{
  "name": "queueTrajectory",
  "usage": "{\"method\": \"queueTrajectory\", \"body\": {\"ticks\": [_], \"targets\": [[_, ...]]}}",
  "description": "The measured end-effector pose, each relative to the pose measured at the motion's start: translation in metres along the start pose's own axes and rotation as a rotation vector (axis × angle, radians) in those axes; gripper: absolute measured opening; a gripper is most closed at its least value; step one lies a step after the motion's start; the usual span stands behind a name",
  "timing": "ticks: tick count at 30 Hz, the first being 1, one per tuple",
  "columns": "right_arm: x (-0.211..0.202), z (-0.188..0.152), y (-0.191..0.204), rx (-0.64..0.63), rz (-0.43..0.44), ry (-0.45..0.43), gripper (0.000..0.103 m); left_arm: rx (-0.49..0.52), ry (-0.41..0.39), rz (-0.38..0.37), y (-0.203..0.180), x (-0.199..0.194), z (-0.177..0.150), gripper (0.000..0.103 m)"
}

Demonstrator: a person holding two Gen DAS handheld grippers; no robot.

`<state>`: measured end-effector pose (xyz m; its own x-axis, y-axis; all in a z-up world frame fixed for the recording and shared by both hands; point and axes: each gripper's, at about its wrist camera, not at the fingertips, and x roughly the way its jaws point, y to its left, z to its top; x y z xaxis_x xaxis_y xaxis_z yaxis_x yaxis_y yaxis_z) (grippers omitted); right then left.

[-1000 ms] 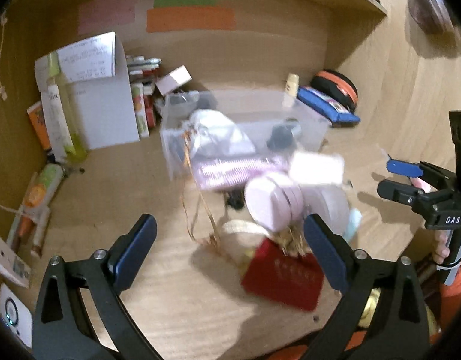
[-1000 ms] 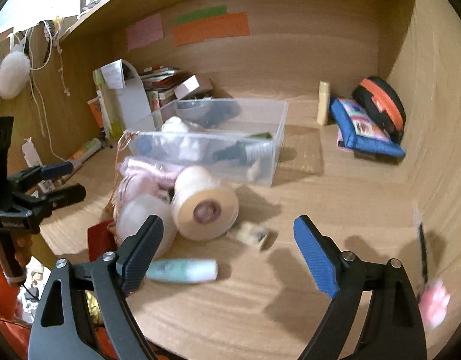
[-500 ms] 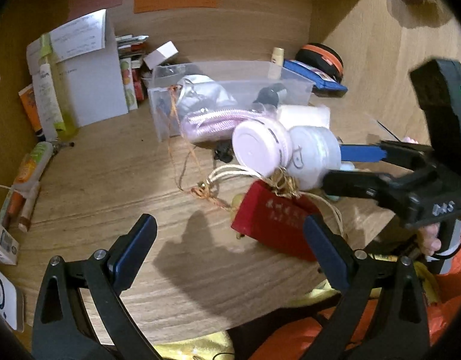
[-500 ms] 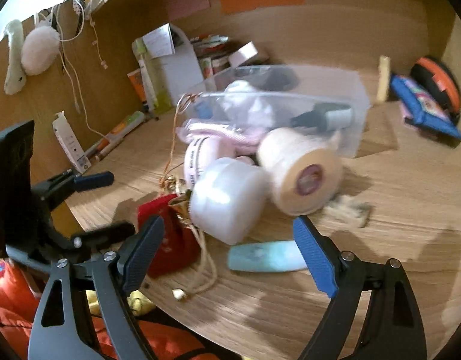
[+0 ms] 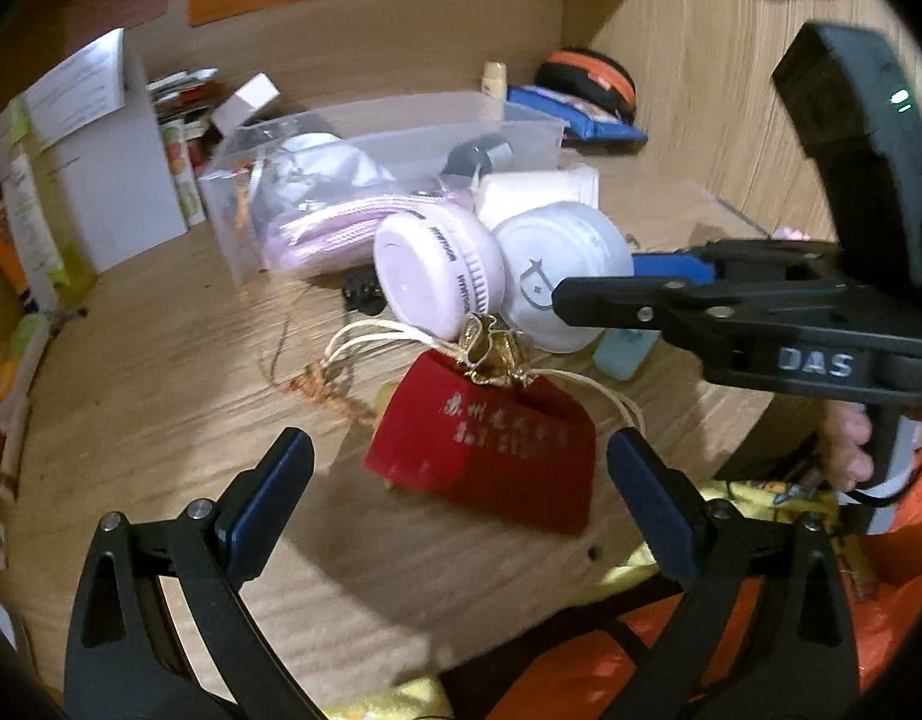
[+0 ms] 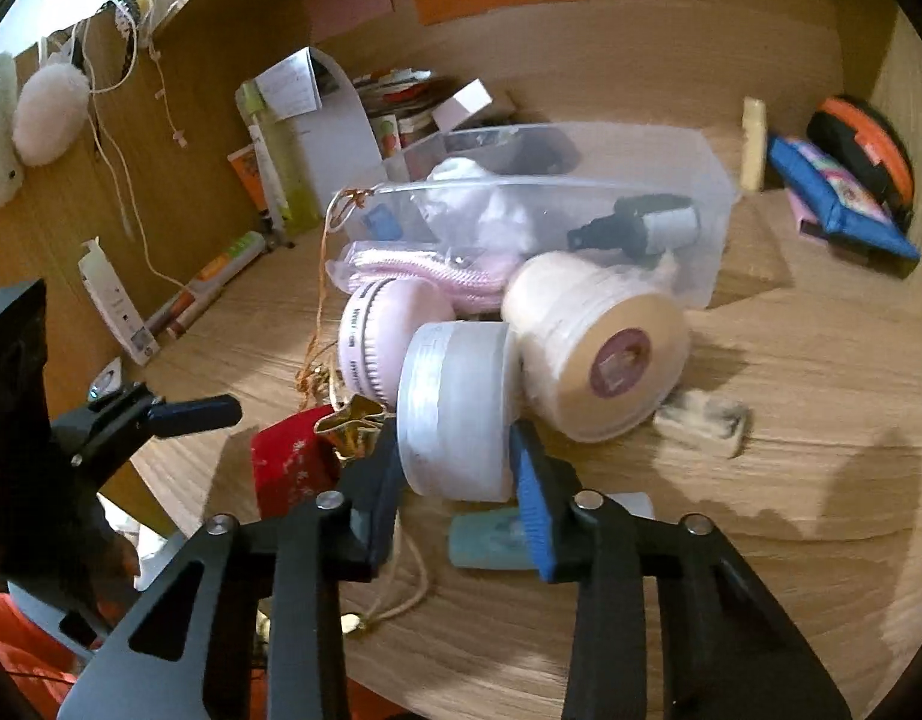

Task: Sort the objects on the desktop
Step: 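Grasp the red velvet pouch with the left gripper while the right gripper grasps the white round container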

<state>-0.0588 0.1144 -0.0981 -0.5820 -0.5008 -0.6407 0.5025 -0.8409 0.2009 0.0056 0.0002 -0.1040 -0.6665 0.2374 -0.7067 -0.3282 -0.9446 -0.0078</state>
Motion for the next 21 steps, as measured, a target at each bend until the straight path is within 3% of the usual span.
{"method": "queueTrajectory", "body": {"ticks": [7,12,14,16,17,19,20,21], "targets": [[0.011,0.007,0.002,-0.013,-0.024,0.022,0.031,0.055,0.07,-0.017,-0.01,0.023,0.007,0.1],[0.017,0.011,-0.002,0.016,-0.003,0.02,0.029,0.012,0.07,-0.054,-0.004,0.027,0.011,0.097],[0.016,0.012,-0.003,0.027,0.003,0.029,0.028,0.009,0.049,-0.035,-0.001,0.024,0.01,0.078],[0.011,0.013,-0.001,0.02,0.01,0.023,0.027,0.012,0.047,-0.036,0.002,0.022,0.009,0.07],[0.008,0.013,0.001,0.013,0.017,0.016,0.027,0.001,0.038,-0.038,0.005,0.019,0.008,0.056],[0.0,0.013,0.003,0.005,0.036,-0.009,0.027,-0.004,0.038,-0.03,0.008,0.016,0.008,0.042],[-0.002,0.014,0.003,0.004,0.043,-0.014,0.027,-0.017,0.038,-0.043,0.012,0.014,0.008,0.03],[-0.005,0.014,0.003,0.005,0.055,-0.019,0.027,-0.031,0.041,-0.05,0.015,0.012,0.008,0.029]]}}
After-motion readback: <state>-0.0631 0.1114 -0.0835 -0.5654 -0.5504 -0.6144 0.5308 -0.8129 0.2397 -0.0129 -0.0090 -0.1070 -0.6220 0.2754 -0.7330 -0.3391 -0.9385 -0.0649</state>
